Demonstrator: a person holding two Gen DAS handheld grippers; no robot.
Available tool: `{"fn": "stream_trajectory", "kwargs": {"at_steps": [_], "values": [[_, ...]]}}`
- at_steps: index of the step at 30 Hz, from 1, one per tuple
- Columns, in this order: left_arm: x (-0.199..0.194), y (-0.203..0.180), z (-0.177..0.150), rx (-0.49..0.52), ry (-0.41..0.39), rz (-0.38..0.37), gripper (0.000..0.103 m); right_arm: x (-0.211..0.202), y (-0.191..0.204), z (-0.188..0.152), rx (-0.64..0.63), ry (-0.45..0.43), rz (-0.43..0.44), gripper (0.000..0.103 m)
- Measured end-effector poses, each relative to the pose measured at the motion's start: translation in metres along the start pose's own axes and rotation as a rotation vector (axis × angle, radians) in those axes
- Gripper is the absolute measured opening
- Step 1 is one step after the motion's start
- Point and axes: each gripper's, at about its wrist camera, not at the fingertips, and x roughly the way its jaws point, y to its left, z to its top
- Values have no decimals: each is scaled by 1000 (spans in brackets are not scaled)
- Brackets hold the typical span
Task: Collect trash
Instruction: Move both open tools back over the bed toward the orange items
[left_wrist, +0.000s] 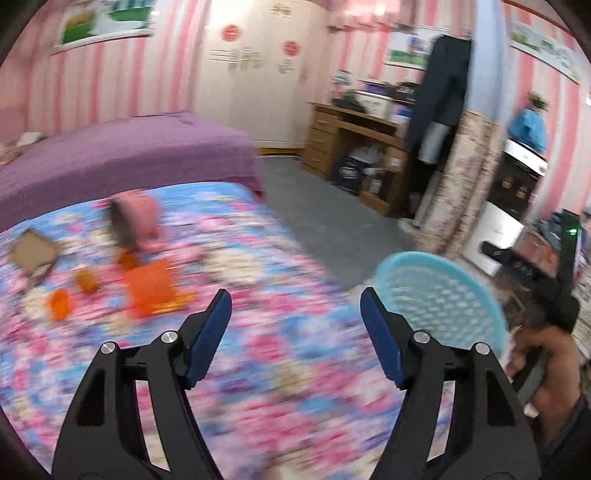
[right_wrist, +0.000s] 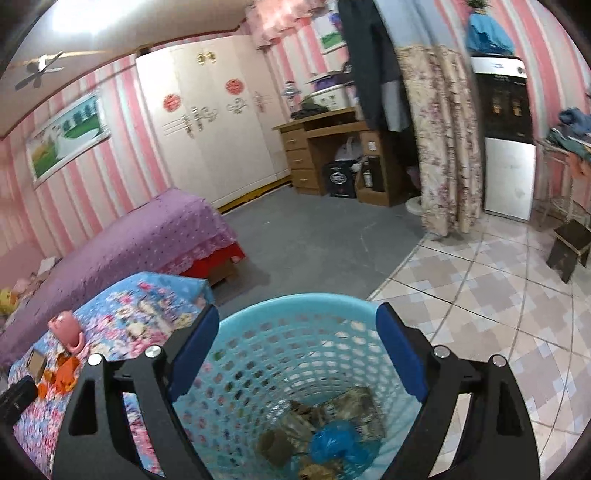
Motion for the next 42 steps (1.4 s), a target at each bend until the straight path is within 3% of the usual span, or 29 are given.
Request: {"fn": "stream_trajectory", "kwargs": {"at_steps": [7, 13, 23, 29, 42], "values": [[-72, 123, -24, -133, -35, 212, 70, 3, 75, -13, -151, 19, 135, 87], [-132, 180, -58, -230, -105, 337, 70, -4, 149, -35, -255, 47, 274, 87], [-171, 195, -79, -295, -139, 400, 73, -31, 239, -84, -379, 95, 466, 90], [-187, 198, -80, -342, -158, 412, 75, -32, 247, -93, -396, 126, 485, 90], [-172, 197, -80, -303, -167, 411, 75, -28, 250, -93, -438, 119, 465, 91]]}}
